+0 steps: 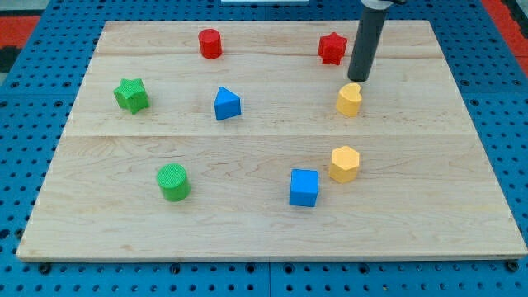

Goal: Push the heart closer to the hexagon

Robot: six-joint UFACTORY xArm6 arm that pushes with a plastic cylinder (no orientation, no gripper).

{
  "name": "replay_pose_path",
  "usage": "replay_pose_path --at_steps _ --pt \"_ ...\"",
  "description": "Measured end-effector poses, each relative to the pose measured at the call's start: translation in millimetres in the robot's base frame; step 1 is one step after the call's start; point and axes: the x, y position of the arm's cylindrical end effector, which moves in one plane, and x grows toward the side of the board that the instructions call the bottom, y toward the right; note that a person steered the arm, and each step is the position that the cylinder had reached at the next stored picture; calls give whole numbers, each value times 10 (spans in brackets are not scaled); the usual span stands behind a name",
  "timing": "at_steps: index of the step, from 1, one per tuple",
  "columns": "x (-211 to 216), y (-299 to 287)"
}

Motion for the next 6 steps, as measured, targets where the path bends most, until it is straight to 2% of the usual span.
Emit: replay_pose_path --at_steps 1,3,4,5,6 --pt "311 -223" --pt "18 282" --pt "300 449" --pt "376 187" --pt "273 403"
